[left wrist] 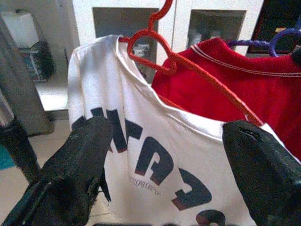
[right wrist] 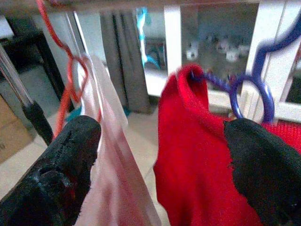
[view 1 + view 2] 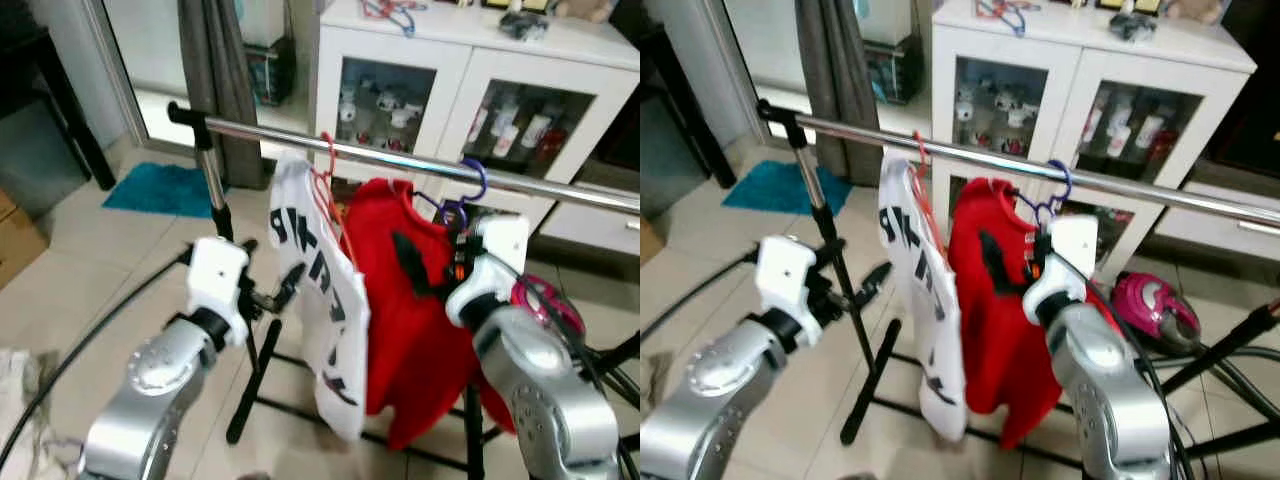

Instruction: Hang hanger

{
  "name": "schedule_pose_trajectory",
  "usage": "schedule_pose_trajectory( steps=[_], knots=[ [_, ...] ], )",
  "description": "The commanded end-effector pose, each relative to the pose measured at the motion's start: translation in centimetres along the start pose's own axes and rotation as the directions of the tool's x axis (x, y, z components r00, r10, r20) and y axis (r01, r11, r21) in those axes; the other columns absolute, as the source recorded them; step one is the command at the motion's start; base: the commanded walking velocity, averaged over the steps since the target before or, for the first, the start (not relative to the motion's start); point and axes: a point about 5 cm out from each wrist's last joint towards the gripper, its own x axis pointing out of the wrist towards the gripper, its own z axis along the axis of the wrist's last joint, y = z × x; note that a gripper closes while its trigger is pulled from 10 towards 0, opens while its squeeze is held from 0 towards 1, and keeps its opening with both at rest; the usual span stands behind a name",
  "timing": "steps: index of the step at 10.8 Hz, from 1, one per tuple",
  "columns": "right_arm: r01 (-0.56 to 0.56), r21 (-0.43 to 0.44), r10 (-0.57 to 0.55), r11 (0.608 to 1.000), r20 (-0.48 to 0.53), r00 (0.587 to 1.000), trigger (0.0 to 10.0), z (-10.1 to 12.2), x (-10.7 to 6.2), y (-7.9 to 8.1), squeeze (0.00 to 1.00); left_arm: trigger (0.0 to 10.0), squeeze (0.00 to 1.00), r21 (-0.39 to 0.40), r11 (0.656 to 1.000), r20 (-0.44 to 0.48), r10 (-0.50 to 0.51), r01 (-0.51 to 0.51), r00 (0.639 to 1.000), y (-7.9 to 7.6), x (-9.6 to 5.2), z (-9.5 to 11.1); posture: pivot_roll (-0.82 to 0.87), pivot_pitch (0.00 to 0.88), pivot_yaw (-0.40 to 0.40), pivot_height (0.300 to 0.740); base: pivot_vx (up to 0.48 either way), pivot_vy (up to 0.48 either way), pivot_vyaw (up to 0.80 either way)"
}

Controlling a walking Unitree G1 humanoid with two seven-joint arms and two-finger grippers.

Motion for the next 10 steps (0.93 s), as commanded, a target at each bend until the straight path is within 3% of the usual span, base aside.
schedule_pose_trajectory(
  steps=[1, 3, 5, 7, 10],
  knots=[
    [-0.006, 0.004, 0.006, 1.000, 0.008, 1.000, 10.0, 0.2, 0.3, 0.2, 1.00, 10.0, 0.00, 0.020, 1.000, 0.018, -0.004, 0.003, 1.000, 0.1, 0.0, 0.6, 0.13, 0.038, -0.015, 0.740, 0.000, 0.000, 0.80],
    [-0.017, 0.014, 0.016, 1.000, 0.029, 0.999, 10.0, 0.9, 2.2, 0.9, 1.00, 10.0, 0.00, 0.023, 1.000, 0.016, 0.012, -0.012, 1.000, 0.7, -0.1, 0.7, 0.13, 0.041, -0.007, 0.740, 0.000, 0.000, 0.80],
    [0.038, 0.011, -0.039, 0.999, 0.064, 0.997, 10.0, 1.8, 3.2, 0.5, 1.00, 10.0, 0.00, 0.057, 0.998, -0.004, -0.033, 0.033, 0.999, 0.1, -0.3, 0.4, 0.15, 0.026, -0.019, 0.740, 0.000, 0.000, 0.80],
    [0.115, -0.002, -0.115, 0.993, 0.082, 0.990, 10.0, 1.9, 3.3, 0.1, 1.00, 10.0, 0.00, 0.071, 0.997, 0.020, -0.001, -0.001, 1.000, 1.0, 0.0, 0.9, 0.14, 0.022, -0.032, 0.740, 0.000, 0.000, 0.00],
    [0.095, -0.021, -0.092, 0.995, 0.087, 0.992, 10.0, 1.8, 2.9, 0.2, 1.00, 10.0, 0.00, 0.036, 0.999, 0.028, -0.026, 0.025, 0.999, 0.4, -0.2, 0.7, 0.14, 0.013, -0.028, 0.740, 0.309, 0.000, 0.00]
  ],
)
